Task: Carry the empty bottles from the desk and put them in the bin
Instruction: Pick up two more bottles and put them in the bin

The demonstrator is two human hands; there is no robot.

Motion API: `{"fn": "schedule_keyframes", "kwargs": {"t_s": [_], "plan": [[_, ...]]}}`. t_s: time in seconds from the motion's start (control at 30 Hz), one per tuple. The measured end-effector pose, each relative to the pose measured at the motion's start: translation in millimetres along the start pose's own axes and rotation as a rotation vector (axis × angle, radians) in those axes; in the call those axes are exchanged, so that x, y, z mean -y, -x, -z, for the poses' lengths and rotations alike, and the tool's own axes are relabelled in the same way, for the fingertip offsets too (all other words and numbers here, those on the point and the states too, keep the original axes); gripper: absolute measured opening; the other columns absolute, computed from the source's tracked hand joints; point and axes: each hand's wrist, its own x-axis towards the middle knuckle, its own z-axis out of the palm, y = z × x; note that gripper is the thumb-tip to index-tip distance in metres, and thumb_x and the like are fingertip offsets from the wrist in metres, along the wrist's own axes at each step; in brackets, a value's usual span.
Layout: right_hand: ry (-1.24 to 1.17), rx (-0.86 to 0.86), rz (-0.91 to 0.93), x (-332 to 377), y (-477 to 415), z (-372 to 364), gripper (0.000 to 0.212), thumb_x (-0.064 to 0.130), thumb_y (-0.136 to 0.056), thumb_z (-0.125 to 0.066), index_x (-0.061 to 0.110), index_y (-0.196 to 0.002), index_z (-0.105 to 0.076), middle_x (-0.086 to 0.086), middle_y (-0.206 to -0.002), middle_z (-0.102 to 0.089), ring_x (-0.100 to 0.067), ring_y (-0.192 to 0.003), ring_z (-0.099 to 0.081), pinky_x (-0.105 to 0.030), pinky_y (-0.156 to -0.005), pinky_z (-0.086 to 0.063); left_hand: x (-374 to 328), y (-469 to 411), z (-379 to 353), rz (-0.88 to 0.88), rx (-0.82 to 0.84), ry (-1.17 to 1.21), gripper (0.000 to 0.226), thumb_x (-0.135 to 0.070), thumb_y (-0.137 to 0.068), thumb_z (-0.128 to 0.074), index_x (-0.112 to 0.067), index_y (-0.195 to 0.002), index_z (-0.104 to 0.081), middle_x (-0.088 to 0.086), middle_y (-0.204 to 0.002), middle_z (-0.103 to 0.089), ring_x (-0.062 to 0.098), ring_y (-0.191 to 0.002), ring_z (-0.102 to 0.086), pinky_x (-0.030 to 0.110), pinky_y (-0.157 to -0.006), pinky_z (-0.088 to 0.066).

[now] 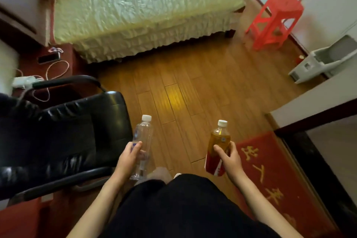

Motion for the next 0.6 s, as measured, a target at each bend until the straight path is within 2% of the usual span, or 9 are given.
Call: {"fn": "schedule_keyframes", "kwargs": {"t_s": [0.2,0.33,0.4,0.53,0.6], "plan": [[-0.130,-0.093,-0.015,24.2,-65.3,23.3,0.027,0.027,-0.090,-0.064,0.020,-0.115,-0.057,0.003,-0.101,-0.068,-0.010,-0.093,-0.065,-0.022,-0.072,-0.047,-44.6,-59.8,-23.3,0.002,0.024,-0.083,0.029,-0.042,-0.096,-0.046,-0.014,-0.095,-0.056,0.015,-0.087,-0.074,0.029,-0.084,-0.071,0.050,-0.082,-0.055],[-0.176,-0.137,-0.030,39.7,-125.8,36.6,0.032,0.027,-0.091,-0.064,0.017,-0.120,-0.056,-0.001,-0.104,-0.068,-0.013,-0.096,-0.066,-0.025,-0.075,-0.049,-89.4,-114.3,-51.8,0.000,0.045,-0.115,0.026,-0.039,-0.097,-0.045,-0.015,-0.093,-0.056,0.015,-0.086,-0.072,0.030,-0.083,-0.070,0.038,-0.069,-0.053],[-0.194,-0.158,-0.047,51.6,-160.6,44.9,0.032,0.026,-0.092,-0.063,0.015,-0.120,-0.055,0.001,-0.102,-0.067,-0.010,-0.091,-0.065,-0.019,-0.069,-0.048,-117.2,-146.9,-71.1,-0.013,0.068,-0.125,0.024,-0.036,-0.098,-0.044,-0.016,-0.092,-0.055,0.012,-0.085,-0.070,0.029,-0.082,-0.068,0.033,-0.063,-0.050],[-0.201,-0.249,-0.057,89.3,-228.8,69.0,0.030,0.023,-0.091,-0.063,0.016,-0.119,-0.054,0.007,-0.097,-0.065,-0.001,-0.084,-0.062,-0.006,-0.060,-0.046,-193.9,-218.9,-110.6,-0.046,0.153,-0.157,0.025,-0.040,-0.097,-0.046,-0.017,-0.095,-0.055,0.009,-0.090,-0.069,0.027,-0.082,-0.068,0.039,-0.069,-0.055],[-0.206,-0.292,-0.073,108.2,-256.0,87.6,0.028,0.024,-0.091,-0.064,0.020,-0.117,-0.055,0.006,-0.099,-0.065,-0.003,-0.088,-0.062,-0.013,-0.068,-0.048,-239.9,-252.8,-132.1,-0.084,0.228,-0.193,0.029,-0.043,-0.095,-0.047,-0.016,-0.098,-0.056,0.010,-0.096,-0.068,0.027,-0.085,-0.068,0.038,-0.068,-0.056]]}}
